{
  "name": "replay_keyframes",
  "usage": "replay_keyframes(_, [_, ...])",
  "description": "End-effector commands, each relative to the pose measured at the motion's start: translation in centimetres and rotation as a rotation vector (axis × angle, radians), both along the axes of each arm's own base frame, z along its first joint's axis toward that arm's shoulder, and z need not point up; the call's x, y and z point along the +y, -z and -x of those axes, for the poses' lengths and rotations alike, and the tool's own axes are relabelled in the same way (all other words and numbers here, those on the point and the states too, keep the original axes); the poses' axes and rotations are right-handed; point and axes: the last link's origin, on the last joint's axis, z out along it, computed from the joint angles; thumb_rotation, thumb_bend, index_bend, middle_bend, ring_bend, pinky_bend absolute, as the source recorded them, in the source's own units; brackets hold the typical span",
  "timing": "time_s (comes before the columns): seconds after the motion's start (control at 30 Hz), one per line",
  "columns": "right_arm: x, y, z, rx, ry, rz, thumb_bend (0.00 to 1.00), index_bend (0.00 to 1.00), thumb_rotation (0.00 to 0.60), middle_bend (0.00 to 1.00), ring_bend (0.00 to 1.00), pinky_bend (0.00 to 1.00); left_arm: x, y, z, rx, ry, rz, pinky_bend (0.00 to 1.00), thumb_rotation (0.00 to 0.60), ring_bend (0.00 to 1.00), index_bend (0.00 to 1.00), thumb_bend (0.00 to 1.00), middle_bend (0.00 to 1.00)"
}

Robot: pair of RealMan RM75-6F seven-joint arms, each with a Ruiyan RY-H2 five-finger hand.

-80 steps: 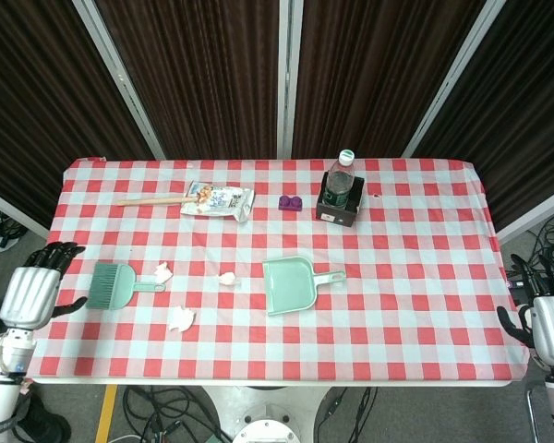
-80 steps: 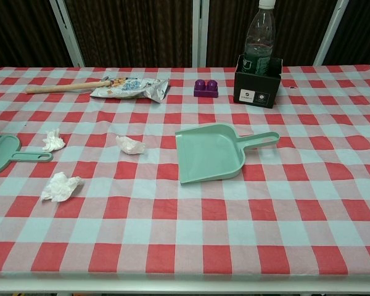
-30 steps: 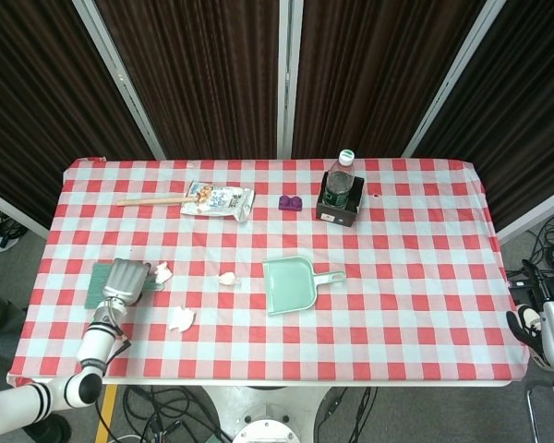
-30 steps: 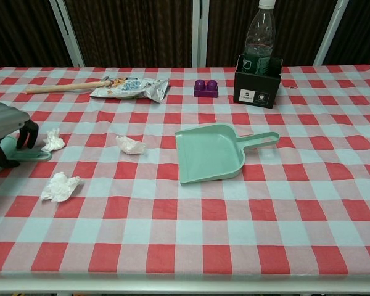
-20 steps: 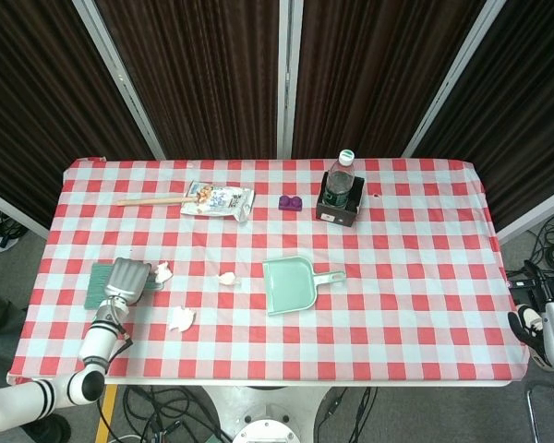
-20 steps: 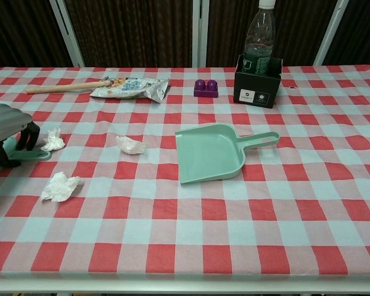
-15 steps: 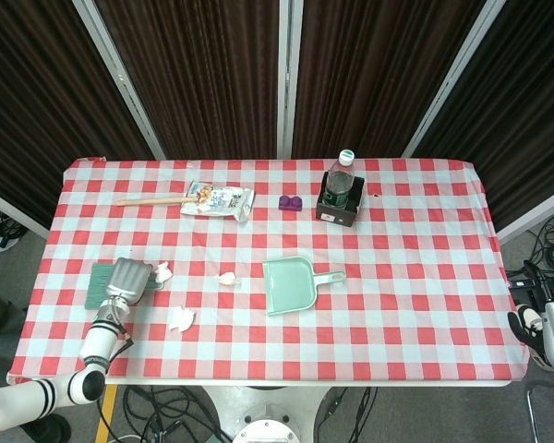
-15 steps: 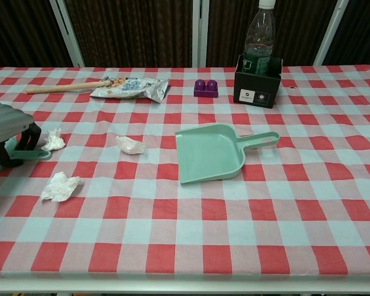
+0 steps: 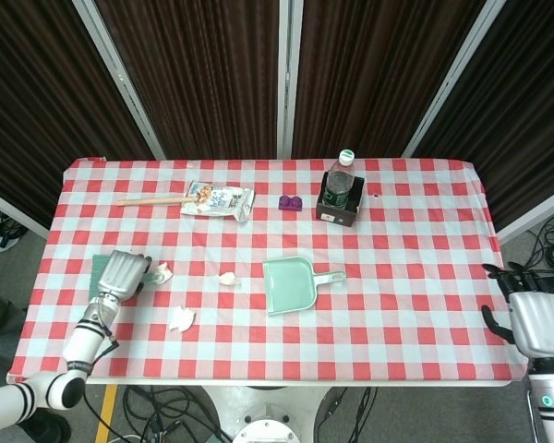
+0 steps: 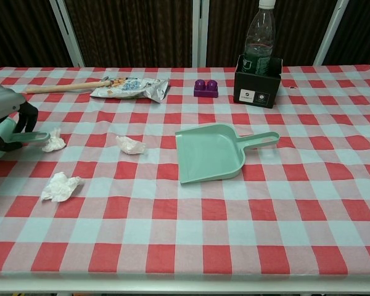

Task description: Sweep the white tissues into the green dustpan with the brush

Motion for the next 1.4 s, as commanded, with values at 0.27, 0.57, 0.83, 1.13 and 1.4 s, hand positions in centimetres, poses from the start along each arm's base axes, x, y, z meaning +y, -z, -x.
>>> replay_keyframes(0.27, [-7.9, 9.1, -5.8, 0.04, -0.145, -0.275, 0.18, 0.31, 0.6, 0.38, 0.21, 0.27, -1.8, -2.8, -0.3, -0.152, 0.031, 0.009, 0.89, 0.6, 0.78, 0.55, 0.44, 0.56])
replay_keyframes(0.57, [-11.4, 15.1, -9.4, 0.079, -0.201, -0.349, 0.23, 0.32, 0.6, 0.38, 0.21, 0.27, -1.8, -2.6, 0.3, -0.202, 0.007, 0.038, 0.89, 0.6, 0.78, 0.55, 0.44, 0.56])
replay_keyframes(0.83, [-13.1, 18.9, -11.3, 0.133, -0.22, -0.404, 0.23, 0.33, 0.6, 0.38, 0.21, 0.27, -1.5, -2.4, 0.2, -0.216, 0.011, 0.049, 0.89, 0.6, 0.78, 0.55, 0.44, 0.55])
replay_keyframes(1.13, [-13.6, 20.9, -11.9, 0.183, -0.233, -0.431, 0.23, 0.34, 0.6, 0.39, 0.21, 0.27, -1.4, -2.2, 0.4, -0.215, 0.002, 0.063, 0.89, 0.6, 0.78, 0.55, 0.44, 0.55])
replay_keyframes(1.4, [-13.9, 21.8, -12.5, 0.201, -0.242, -0.443, 0.23, 0.39, 0.6, 0.39, 0.21, 0.27, -1.4, -2.1, 0.4, -0.217, -0.001, 0.065, 0.89, 0.6, 0.78, 0.55, 0.44, 0.55])
